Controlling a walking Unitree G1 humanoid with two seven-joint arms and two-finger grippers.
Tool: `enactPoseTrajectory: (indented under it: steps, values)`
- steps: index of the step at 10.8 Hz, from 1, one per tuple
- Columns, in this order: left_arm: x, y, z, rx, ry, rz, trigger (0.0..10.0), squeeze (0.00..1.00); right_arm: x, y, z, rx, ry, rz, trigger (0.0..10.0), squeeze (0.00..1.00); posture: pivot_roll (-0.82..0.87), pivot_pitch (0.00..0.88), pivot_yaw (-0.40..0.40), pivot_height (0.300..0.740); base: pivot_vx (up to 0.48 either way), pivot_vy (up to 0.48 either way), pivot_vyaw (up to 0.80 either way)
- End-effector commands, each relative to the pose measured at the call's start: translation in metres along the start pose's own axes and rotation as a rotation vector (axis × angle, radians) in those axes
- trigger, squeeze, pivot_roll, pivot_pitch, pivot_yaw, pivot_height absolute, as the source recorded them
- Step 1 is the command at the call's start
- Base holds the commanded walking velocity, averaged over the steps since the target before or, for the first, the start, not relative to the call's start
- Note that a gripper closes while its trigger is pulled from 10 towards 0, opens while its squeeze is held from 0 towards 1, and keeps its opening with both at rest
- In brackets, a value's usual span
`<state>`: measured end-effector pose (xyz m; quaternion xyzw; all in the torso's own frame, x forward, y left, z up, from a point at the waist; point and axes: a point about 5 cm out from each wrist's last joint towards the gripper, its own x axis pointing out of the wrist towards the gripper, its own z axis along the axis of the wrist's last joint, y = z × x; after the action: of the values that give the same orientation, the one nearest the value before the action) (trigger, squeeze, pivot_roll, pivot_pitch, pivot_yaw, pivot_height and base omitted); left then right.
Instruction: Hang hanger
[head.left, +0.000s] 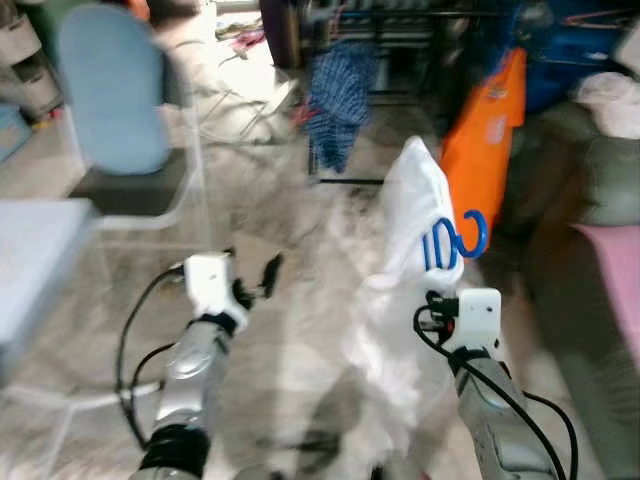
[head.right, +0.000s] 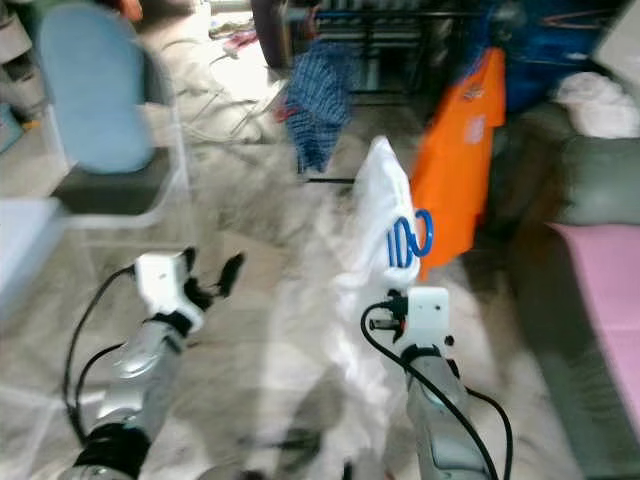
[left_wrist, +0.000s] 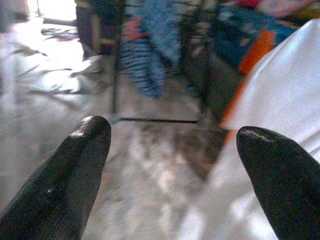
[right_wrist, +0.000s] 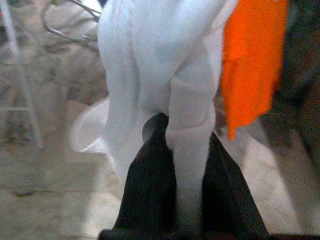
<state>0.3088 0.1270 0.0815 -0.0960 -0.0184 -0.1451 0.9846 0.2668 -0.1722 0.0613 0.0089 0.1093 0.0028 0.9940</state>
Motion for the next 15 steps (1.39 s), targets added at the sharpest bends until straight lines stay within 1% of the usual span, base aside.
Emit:
enactPoseTrajectory:
  steps: [1, 2, 4, 5, 7, 9, 15]
  values:
    - [-0.0005, -0.0037, -0.0028, 0.004, 0.012, -0.011, 10.0, 0.0, -0.002, -0.0032, 0.0012, -0.004, -0.008, -0.011, 10.0, 0.0, -0.15, 0.166, 0.025, 0.74, 0.386, 0.0, 0.0]
    - [-0.0001, -0.005, -0.0031, 0.002, 0.013, -0.013, 10.0, 0.0, -0.0023, -0.0019, 0.0006, -0.004, -0.005, -0.007, 10.0, 0.0, -0.15, 0.166, 0.025, 0.74, 0.382, 0.0, 0.0]
    - [0.0023, -0.0073, -0.0038, -0.006, 0.015, -0.018, 10.0, 0.0, -0.0037, 0.0013, -0.0002, 0.001, -0.005, 0.006, 10.0, 0.0, -0.15, 0.145, 0.026, 0.74, 0.364, 0.274, 0.0]
    - [0.0029, -0.0074, -0.0039, -0.007, 0.016, -0.018, 10.0, 0.0, -0.0043, 0.0019, -0.0008, 0.001, -0.004, 0.009, 10.0, 0.0, -0.15, 0.141, 0.027, 0.74, 0.356, 0.296, 0.48]
    - [0.0028, -0.0068, -0.0065, -0.006, 0.03, -0.022, 10.0, 0.0, -0.0056, 0.0022, -0.0072, 0.009, 0.016, 0.003, 10.0, 0.0, -0.15, 0.123, 0.032, 0.74, 0.345, 0.326, 0.0]
    - [0.0024, -0.0062, -0.0081, -0.004, 0.04, -0.026, 10.0, 0.0, -0.0058, 0.0047, -0.0085, 0.009, 0.018, 0.003, 10.0, 0.0, -0.15, 0.103, 0.037, 0.74, 0.313, 0.313, 0.0]
    - [0.0024, -0.0062, -0.0081, -0.004, 0.04, -0.026, 10.0, 0.0, -0.0058, 0.0047, -0.0085, 0.009, 0.018, 0.003, 10.0, 0.0, -0.15, 0.103, 0.037, 0.74, 0.304, 0.304, 0.0]
